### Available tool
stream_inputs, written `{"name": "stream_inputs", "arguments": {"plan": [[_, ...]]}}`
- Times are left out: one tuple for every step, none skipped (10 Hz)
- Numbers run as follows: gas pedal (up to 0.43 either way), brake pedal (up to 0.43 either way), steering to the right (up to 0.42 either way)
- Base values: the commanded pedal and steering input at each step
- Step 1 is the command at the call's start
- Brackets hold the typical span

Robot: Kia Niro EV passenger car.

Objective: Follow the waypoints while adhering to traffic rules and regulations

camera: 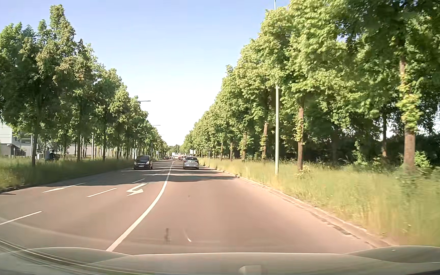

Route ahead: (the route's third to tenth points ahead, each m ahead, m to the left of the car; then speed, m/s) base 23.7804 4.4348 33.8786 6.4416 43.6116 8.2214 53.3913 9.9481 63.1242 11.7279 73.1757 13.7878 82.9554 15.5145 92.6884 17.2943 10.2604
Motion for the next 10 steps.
{"name": "stream_inputs", "arguments": {"plan": [[0.177,0.000,-0.043],[0.177,0.000,-0.038],[0.177,0.000,-0.038],[0.169,0.000,-0.037],[0.169,0.000,-0.037],[0.150,0.000,-0.038],[0.118,0.000,-0.038],[0.047,0.000,-0.038],[0.047,0.000,-0.038],[0.067,0.000,-0.042]]}}
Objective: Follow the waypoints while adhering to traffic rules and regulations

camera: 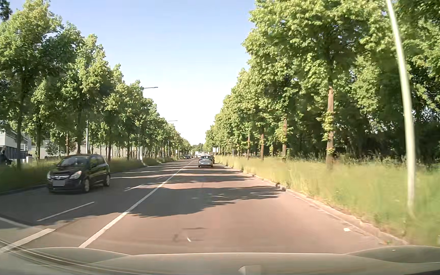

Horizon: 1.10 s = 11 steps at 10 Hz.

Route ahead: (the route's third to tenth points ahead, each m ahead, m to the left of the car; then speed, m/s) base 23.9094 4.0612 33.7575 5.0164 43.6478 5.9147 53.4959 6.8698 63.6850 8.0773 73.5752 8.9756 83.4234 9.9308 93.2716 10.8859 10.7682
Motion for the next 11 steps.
{"name": "stream_inputs", "arguments": {"plan": [[0.110,0.000,-0.042],[0.169,0.000,-0.037],[0.177,0.000,-0.032],[0.177,0.000,-0.026],[0.177,0.000,-0.022],[0.177,0.000,-0.022],[0.177,0.000,-0.023],[0.177,0.000,-0.025],[0.169,0.000,-0.029],[0.169,0.000,-0.028],[0.169,0.000,-0.027]]}}
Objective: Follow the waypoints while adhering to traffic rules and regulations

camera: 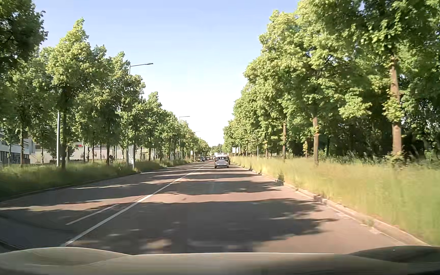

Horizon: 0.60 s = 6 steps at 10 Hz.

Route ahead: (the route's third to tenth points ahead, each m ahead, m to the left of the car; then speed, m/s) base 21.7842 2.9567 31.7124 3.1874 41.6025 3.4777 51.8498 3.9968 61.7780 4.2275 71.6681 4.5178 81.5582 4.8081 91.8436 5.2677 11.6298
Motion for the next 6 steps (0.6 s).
{"name": "stream_inputs", "arguments": {"plan": [[0.209,0.000,-0.027],[0.280,0.000,-0.024],[0.280,0.000,-0.019],[0.280,0.000,-0.016],[0.280,0.000,-0.009],[0.280,0.000,-0.006]]}}
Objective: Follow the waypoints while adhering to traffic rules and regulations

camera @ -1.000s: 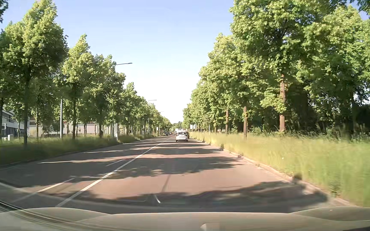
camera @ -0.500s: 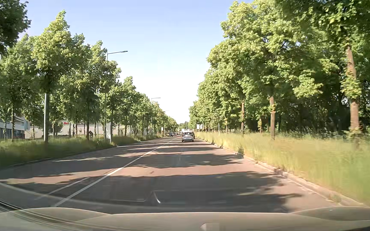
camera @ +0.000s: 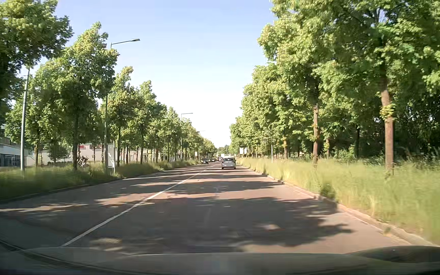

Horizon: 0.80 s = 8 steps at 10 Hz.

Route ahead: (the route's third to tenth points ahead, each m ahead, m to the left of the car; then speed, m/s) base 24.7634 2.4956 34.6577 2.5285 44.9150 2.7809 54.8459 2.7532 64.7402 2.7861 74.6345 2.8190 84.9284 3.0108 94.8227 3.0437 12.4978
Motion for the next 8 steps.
{"name": "stream_inputs", "arguments": {"plan": [[0.280,0.000,-0.005],[0.280,0.000,-0.006],[0.268,0.000,-0.005],[0.197,0.000,-0.006],[0.157,0.000,-0.005],[0.130,0.000,-0.007],[0.138,0.000,-0.008],[0.189,0.000,-0.005]]}}
